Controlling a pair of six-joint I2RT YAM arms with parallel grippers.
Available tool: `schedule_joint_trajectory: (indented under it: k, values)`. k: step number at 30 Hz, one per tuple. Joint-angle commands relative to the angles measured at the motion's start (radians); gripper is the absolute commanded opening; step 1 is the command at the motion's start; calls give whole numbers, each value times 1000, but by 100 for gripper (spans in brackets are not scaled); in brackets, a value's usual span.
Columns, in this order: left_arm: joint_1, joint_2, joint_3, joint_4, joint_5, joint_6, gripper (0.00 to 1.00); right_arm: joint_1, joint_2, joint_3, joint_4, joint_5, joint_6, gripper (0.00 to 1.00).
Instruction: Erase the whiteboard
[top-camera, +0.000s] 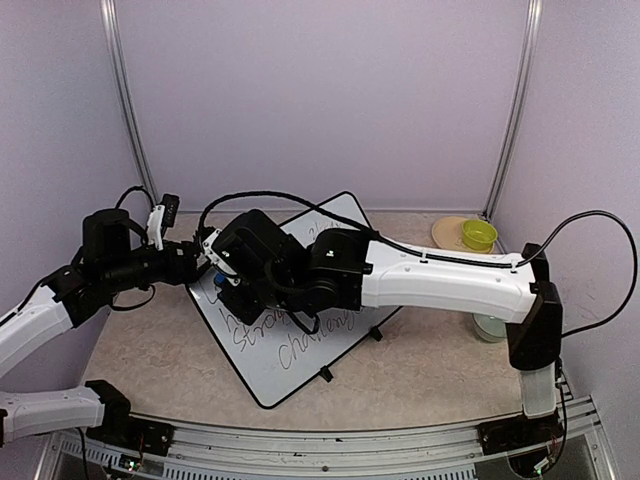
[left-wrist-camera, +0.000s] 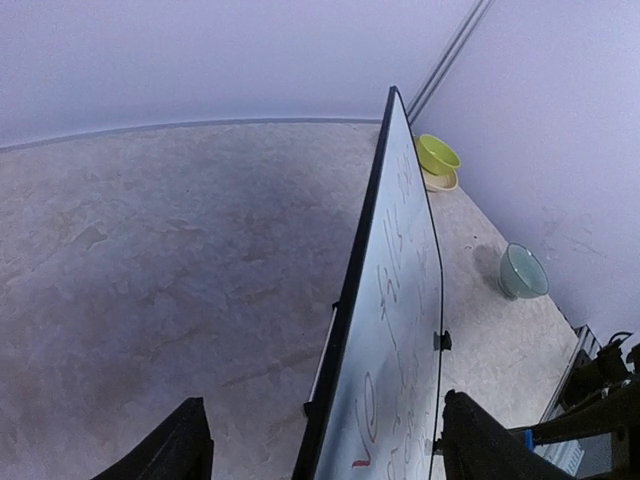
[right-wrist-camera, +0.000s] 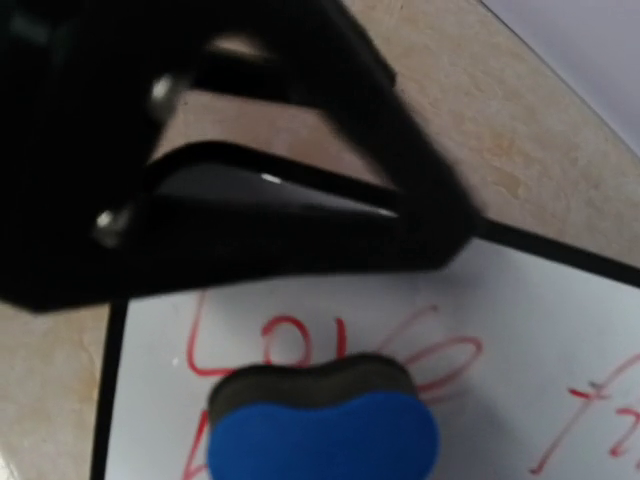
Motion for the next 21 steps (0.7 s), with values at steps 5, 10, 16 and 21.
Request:
schedule_joint_trajectory:
  k: [5, 10, 16, 21]
  values:
    - [68, -33, 8, -63, -286, -93, 79, 9, 117, 130, -73, 9, 18, 18]
    - [162, -101, -65, -55, -219, -219, 72, 10, 130, 157, -70, 9, 19, 18]
    - [183, -217, -148, 10, -204, -298, 62, 10, 157, 218, -57, 15, 2, 21]
    - [181, -185, -191, -14, -198, -307, 58, 10, 226, 332, -106, 11, -5, 21]
